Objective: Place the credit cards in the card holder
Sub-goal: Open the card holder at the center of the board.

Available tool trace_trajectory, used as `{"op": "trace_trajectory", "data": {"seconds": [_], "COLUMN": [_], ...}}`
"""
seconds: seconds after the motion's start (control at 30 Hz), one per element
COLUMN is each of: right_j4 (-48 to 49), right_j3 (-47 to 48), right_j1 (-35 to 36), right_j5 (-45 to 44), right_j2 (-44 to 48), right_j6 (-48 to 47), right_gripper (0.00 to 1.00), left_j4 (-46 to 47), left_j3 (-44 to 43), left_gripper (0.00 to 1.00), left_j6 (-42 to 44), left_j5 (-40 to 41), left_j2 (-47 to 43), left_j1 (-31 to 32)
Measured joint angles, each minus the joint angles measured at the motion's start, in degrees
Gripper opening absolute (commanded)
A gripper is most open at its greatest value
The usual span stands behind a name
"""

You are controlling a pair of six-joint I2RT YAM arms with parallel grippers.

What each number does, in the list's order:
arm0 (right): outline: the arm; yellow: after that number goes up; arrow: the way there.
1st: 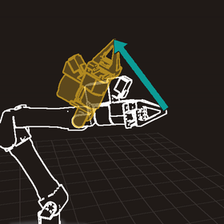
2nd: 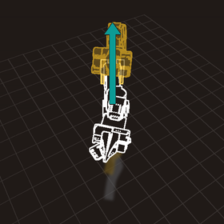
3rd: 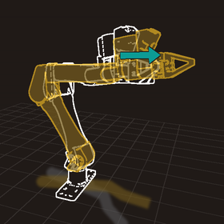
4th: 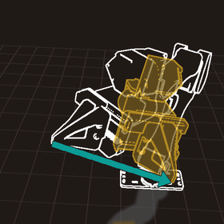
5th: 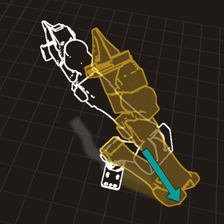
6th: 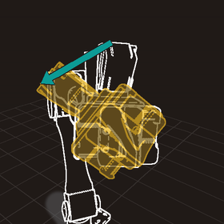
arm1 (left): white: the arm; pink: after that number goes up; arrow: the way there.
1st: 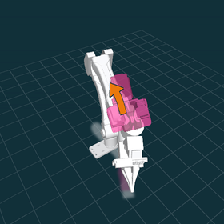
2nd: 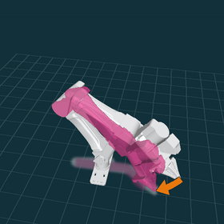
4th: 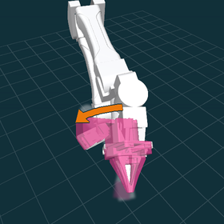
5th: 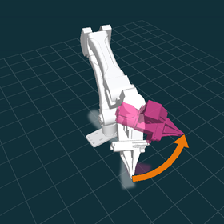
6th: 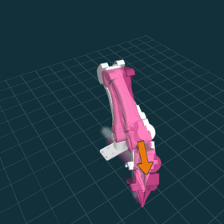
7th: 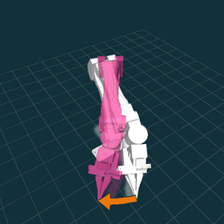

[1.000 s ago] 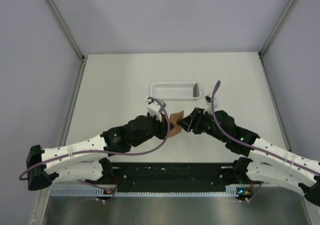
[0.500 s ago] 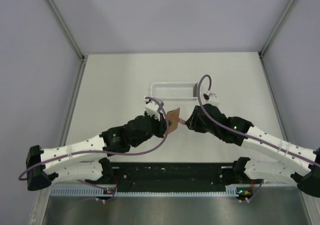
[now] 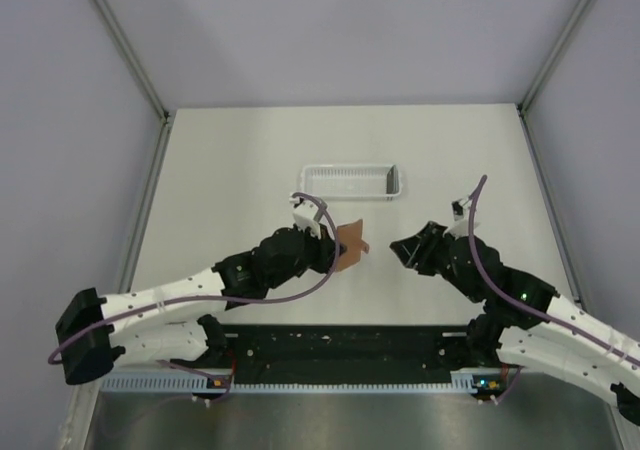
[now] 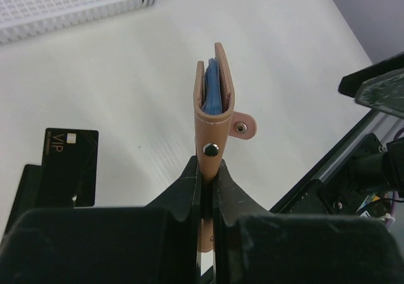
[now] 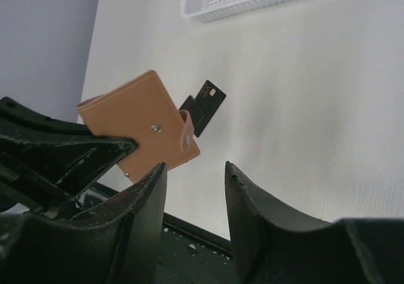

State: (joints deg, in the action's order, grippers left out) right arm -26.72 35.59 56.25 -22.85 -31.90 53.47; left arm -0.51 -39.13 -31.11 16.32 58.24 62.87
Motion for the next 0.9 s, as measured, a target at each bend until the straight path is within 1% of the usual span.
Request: {"op": "trace_trajectory", "data": {"seconds": [0.1, 0.13, 0.17, 0.33, 0.4, 0.47, 0.5, 0.53, 0.6, 0.67, 0.73, 0.77, 0.9], "right_j4": [-0.33, -0.55, -0.79, -2.12, -2.32, -2.95, -3.19, -3.52, -3.96, -4.72, -5.60, -5.99, -7.06], "right_j3": [0.02, 0.02, 0.02, 0.00, -0.20, -0.55, -0.72, -0.72, -0.72, -0.72, -0.72, -0.72, -0.72], "right_j1": [0.00, 0.00, 0.00, 0.00, 0.00, 0.00, 0.00, 0.00, 0.00, 0.00, 0.00, 0.00, 0.00], "right_j5": [0.00, 0.00, -0.02, -0.11, -0.22, -0.31, -0.39, -0.55, -0.81, -1.14, -1.42, -1.53, -2.62], "right_j2": [-0.15, -0.13, -0.13, 0.48, 1.25, 2.01, 2.58, 2.91, 3.32, 3.43, 3.43, 3.43, 3.41], "right_j6": [-0.83, -1.01, -0.98, -0.26, 0.37, 0.81, 1.05, 1.11, 1.29, 1.44, 1.66, 1.68, 1.73], "right_gripper": [0.45, 0.45, 0.46, 0.47, 0.48, 0.52, 0.54, 0.55, 0.56, 0.57, 0.57, 0.57, 0.57], "left_j4": [5.55, 8.15, 9.01, 19.23, 24.13, 28.41, 30.42, 31.69, 32.37, 31.50, 30.01, 28.92, 22.40], "left_j3": [3.87, 5.14, 5.44, 6.49, 6.49, 6.45, 6.40, 6.32, 6.16, 6.14, 5.81, 5.66, 5.51], "left_gripper": [0.09, 0.10, 0.11, 0.12, 0.15, 0.24, 0.35, 0.42, 0.56, 0.66, 0.73, 0.75, 0.76], "left_j6": [-2.21, -3.52, -3.87, -7.80, -9.49, -10.86, -11.50, -12.17, -12.92, -13.29, -13.14, -13.09, -12.26], "left_j5": [-6.75, -10.14, -11.39, -20.70, -24.00, -26.80, -27.98, -28.85, -28.92, -28.06, -26.12, -25.18, -19.65], "left_j2": [3.34, 5.84, 6.91, 15.34, 18.67, 21.99, 23.78, 25.40, 27.39, 27.87, 27.45, 26.97, 22.25], "left_j1": [-3.28, -4.04, -4.50, -4.70, -4.87, -5.14, -5.22, -5.29, -5.38, -5.42, -5.42, -5.46, -5.81]}}
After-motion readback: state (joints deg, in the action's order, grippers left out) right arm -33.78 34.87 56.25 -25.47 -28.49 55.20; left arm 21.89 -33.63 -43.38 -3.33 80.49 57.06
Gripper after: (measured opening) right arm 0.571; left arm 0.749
